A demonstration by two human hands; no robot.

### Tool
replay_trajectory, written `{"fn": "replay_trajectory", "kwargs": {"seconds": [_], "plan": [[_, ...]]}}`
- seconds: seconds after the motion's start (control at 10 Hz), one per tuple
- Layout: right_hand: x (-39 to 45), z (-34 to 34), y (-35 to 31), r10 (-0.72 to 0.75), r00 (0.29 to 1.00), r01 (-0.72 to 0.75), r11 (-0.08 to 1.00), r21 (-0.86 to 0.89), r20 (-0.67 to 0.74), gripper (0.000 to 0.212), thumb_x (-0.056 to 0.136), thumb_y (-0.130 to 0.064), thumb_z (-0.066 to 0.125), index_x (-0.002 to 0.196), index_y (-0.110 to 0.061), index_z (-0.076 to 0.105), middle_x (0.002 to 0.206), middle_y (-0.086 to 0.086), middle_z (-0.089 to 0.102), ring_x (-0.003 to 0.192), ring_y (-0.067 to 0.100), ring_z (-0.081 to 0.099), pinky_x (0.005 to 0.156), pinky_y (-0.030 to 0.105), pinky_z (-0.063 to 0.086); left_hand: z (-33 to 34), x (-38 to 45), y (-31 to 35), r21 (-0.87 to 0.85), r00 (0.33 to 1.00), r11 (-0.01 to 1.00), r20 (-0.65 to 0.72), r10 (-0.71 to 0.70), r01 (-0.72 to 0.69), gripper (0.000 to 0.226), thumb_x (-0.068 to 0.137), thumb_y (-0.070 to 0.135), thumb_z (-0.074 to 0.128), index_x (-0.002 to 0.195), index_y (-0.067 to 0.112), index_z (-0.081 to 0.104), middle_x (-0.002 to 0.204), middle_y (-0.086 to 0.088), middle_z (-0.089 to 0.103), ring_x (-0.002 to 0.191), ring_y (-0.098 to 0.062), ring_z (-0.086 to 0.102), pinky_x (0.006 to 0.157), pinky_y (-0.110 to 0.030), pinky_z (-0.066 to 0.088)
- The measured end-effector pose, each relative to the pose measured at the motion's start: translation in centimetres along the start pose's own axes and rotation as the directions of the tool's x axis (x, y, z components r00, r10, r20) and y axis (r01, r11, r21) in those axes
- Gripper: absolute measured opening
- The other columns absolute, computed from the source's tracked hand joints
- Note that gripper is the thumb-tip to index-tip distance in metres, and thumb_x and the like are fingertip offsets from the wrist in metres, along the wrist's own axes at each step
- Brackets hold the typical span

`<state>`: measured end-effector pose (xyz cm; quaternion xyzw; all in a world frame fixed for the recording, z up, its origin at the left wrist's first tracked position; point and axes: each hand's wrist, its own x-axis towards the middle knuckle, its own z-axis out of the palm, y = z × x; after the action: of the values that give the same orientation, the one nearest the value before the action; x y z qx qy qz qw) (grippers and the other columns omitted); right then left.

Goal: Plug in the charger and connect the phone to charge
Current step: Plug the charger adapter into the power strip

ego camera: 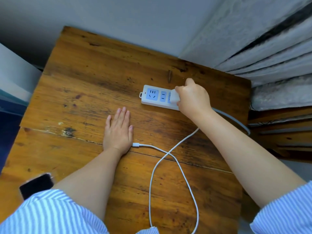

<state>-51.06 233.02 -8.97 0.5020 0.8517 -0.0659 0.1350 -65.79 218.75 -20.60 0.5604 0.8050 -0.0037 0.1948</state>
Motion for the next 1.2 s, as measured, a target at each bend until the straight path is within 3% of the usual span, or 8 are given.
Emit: {"fn": "replay_trajectory", "kwargs": {"seconds": [0.4, 0.5, 0.6, 0.7, 1.0, 1.1, 1.2], "plan": [[0.6, -0.4, -2.6, -0.11, 0.991, 0.126, 0.965, -0.232, 0.082, 0.022, 0.08, 0.004, 0.057, 0.102, 0.003, 0.055, 0.103, 0.019, 0.052, 0.088, 0.03, 0.053, 0.062, 0.031, 0.033, 0.0, -0.1, 0.1, -0.007, 1.0, 1.0, -0.013, 0.007, -0.007, 0.054, 0.096, 0.031, 0.024, 0.146, 0.014, 0.01, 0.158, -0.001, 0.008, 0.145, -0.013, 0.001, 0.117, -0.035, -0.003], [1.1, -0.1, -3.2, -0.117, 0.989, 0.138, 0.953, -0.268, 0.093, 0.024, 0.079, 0.001, 0.06, 0.102, 0.005, 0.054, 0.096, 0.019, 0.051, 0.079, 0.027, 0.048, 0.063, 0.031, 0.033, 0.2, 0.0, 0.0, 0.003, 1.0, 1.0, -0.027, 0.007, -0.007, 0.054, 0.096, 0.032, 0.024, 0.146, 0.015, 0.011, 0.158, 0.0, 0.009, 0.145, -0.013, 0.002, 0.114, -0.032, -0.006], [1.2, -0.1, -3.3, -0.119, 0.988, 0.143, 0.95, -0.278, 0.102, 0.026, 0.078, 0.002, 0.062, 0.103, 0.005, 0.055, 0.081, 0.016, 0.037, 0.071, 0.025, 0.039, 0.062, 0.03, 0.033, 0.3, 0.0, 0.0, 0.002, 0.999, 1.0, -0.04, 0.006, -0.006, 0.053, 0.096, 0.032, 0.025, 0.146, 0.015, 0.013, 0.158, -0.001, 0.011, 0.145, -0.013, 0.003, 0.112, -0.031, -0.008], [1.0, 0.0, -3.0, -0.126, 0.985, 0.155, 0.947, -0.282, 0.118, 0.029, 0.079, 0.002, 0.062, 0.106, 0.004, 0.054, 0.08, 0.014, 0.033, 0.07, 0.024, 0.036, 0.062, 0.03, 0.033, 0.5, -0.3, 0.2, -0.005, 0.999, 1.0, -0.041, 0.007, -0.008, 0.053, 0.096, 0.032, 0.025, 0.145, 0.015, 0.014, 0.158, -0.001, 0.011, 0.145, -0.013, 0.004, 0.111, -0.03, -0.008], [-0.1, 0.5, -3.1, -0.091, 0.988, 0.124, 0.952, -0.281, 0.128, 0.028, 0.08, 0.001, 0.062, 0.106, 0.004, 0.055, 0.084, 0.015, 0.045, 0.07, 0.023, 0.039, 0.059, 0.028, 0.036, 1.4, -1.3, 0.4, -0.03, 0.999, 0.999, -0.047, 0.023, -0.025, 0.052, 0.096, 0.03, 0.026, 0.145, 0.014, 0.016, 0.157, -0.001, 0.013, 0.145, -0.013, 0.005, 0.114, -0.032, -0.005], [0.0, -0.5, -1.7, -0.01, 0.995, 0.013, 0.999, -0.031, 0.102, 0.026, 0.084, -0.015, 0.061, 0.105, -0.001, 0.058, 0.083, 0.01, 0.056, 0.079, 0.025, 0.054, 0.056, 0.029, 0.044, 1.8, -1.7, 0.6, -0.037, 0.999, 0.999, -0.043, 0.027, -0.029, 0.052, 0.096, 0.03, 0.026, 0.145, 0.014, 0.016, 0.157, -0.001, 0.014, 0.145, -0.014, 0.006, 0.115, -0.034, -0.003], [-0.2, -1.7, 0.1, 0.105, 0.989, -0.137, 0.914, 0.382, 0.104, 0.04, 0.091, -0.033, 0.048, 0.122, -0.007, 0.052, 0.122, 0.013, 0.061, 0.111, 0.028, 0.057, 0.091, 0.038, 0.048, 1.2, -0.5, 0.3, -0.031, 0.997, 0.999, -0.069, 0.035, -0.037, 0.052, 0.096, 0.029, 0.027, 0.145, 0.013, 0.017, 0.157, -0.002, 0.015, 0.145, -0.014, 0.007, 0.116, -0.035, -0.002]]}}
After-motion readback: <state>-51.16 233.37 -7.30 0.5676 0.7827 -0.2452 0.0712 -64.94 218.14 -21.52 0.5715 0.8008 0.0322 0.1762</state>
